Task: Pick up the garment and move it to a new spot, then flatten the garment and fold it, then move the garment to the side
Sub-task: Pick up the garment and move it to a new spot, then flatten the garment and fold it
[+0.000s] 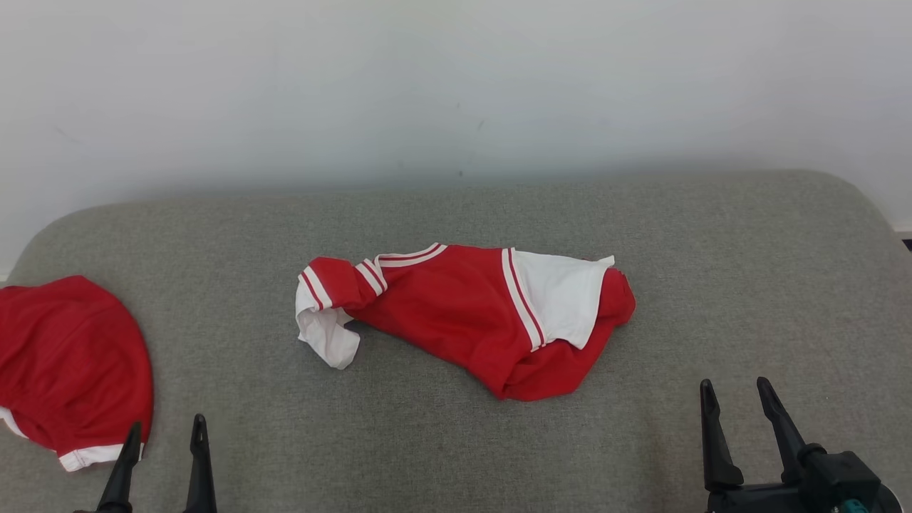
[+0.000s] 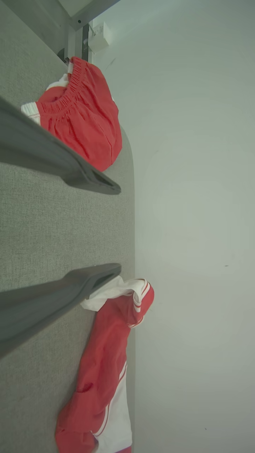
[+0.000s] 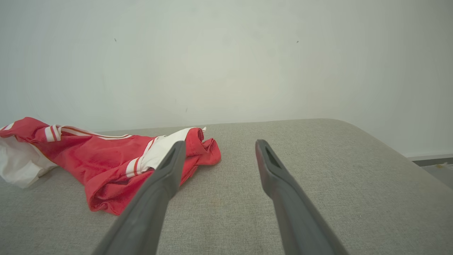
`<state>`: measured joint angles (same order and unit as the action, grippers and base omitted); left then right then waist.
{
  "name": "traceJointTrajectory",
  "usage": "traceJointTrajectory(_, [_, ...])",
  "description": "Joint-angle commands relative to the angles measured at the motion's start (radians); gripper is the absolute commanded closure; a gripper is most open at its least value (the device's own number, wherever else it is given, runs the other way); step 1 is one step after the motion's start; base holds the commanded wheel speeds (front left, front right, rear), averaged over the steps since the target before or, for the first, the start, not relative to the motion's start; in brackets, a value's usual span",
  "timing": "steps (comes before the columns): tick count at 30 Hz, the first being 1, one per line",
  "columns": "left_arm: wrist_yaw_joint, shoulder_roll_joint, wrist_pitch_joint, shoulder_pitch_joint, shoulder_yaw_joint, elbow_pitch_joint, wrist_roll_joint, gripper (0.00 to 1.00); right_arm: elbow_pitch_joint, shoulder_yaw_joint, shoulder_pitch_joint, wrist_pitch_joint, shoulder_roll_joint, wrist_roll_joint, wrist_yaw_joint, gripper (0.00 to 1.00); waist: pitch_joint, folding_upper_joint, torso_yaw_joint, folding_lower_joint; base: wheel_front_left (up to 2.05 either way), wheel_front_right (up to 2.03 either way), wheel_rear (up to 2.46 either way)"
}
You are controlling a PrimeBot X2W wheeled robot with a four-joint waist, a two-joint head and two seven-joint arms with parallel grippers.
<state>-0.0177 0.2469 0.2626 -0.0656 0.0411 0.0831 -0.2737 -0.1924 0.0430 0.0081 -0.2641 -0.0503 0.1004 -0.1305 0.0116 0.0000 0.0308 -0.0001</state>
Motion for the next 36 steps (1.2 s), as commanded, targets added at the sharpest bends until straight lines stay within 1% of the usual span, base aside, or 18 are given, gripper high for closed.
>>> traceJointTrajectory(1, [0.002, -0.004, 0.003, -0.013, -0.007, -0.001, 0.009, 0.00, -0.002, 0.002, 0.011, -0.001, 0.000, -0.002, -0.001, 0.00, -0.002, 0.0000, -0.002, 0.0001, 0.00, 0.00, 0.00])
traceJointTrajectory(12, [0.035, -0.051, 0.003, -0.017, -0.042, 0.026, 0.037, 0.00, -0.015, -0.002, 0.005, -0.001, 0.000, 0.007, -0.001, 0.00, -0.020, 0.0000, -0.004, 0.0001, 0.00, 0.00, 0.00])
traceJointTrajectory(28, [0.068, -0.079, 0.003, 0.018, -0.074, 0.042, 0.076, 0.00, -0.027, -0.008, -0.007, -0.001, 0.000, 0.011, -0.001, 0.00, -0.030, 0.0000, 0.007, 0.0001, 0.00, 0.00, 0.00])
traceJointTrajectory(36, [0.081, -0.078, 0.003, 0.074, -0.066, 0.032, 0.095, 0.00, -0.029, -0.016, -0.019, -0.001, 0.000, 0.015, -0.001, 0.00, -0.047, 0.0000, 0.035, 0.0001, 0.00, 0.00, 0.00])
